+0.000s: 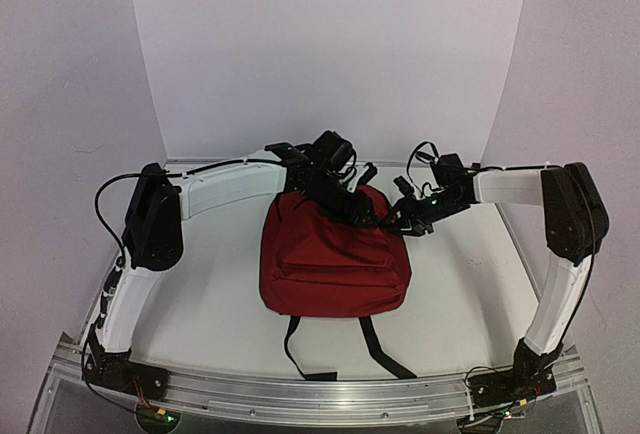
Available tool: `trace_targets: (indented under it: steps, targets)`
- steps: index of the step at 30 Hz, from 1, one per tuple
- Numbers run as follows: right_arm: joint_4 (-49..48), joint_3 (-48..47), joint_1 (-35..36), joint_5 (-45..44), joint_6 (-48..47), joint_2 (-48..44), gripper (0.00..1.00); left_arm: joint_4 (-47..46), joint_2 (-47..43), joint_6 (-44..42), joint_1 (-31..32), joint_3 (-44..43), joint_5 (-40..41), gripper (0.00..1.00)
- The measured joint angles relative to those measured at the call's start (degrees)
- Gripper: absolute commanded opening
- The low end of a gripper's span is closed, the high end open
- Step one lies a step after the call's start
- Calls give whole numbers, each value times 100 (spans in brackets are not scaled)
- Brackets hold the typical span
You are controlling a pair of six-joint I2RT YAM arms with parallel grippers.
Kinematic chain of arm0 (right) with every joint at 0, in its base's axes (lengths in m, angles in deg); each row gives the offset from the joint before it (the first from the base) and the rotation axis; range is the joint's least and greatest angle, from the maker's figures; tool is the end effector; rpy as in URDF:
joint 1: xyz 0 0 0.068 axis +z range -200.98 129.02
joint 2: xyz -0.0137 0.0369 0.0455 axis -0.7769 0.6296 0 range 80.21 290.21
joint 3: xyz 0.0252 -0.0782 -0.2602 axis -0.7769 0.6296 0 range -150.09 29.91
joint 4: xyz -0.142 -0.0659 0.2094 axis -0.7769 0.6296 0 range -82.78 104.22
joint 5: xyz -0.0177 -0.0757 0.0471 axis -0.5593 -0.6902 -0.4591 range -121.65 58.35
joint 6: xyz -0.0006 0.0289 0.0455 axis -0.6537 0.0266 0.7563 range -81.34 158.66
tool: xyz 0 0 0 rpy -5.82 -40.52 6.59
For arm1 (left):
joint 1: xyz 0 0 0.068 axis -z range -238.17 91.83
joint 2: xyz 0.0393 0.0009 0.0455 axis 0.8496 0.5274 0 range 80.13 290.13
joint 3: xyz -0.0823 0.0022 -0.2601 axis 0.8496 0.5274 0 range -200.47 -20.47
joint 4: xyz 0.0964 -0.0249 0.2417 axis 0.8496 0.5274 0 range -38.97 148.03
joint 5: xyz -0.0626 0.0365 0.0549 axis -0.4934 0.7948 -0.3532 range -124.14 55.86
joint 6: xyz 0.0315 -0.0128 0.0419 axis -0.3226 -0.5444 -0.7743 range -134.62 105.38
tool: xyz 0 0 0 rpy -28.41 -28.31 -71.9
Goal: Pack the student bag
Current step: Adjust the student bag at the center of the board.
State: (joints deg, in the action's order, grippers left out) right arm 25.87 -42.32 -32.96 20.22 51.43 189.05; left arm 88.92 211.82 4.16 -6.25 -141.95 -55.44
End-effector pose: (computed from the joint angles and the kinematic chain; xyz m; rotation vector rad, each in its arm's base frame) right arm 0.3645 0.1480 0.1866 -0.4879 2.4489 1.3622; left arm 0.3098 -0.4164 0.2464 0.9153 2.4238 -0.9687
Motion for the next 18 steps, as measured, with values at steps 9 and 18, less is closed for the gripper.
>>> trace_targets:
  steps: [9, 18]
  targets:
    - [-406, 73, 3, 353, 303, 24, 40, -54, 338, 195, 0, -324, -118, 45]
    - [-566, 154, 72, 482, 429, 24, 38, -93, 467, 367, -1, -454, -150, 26]
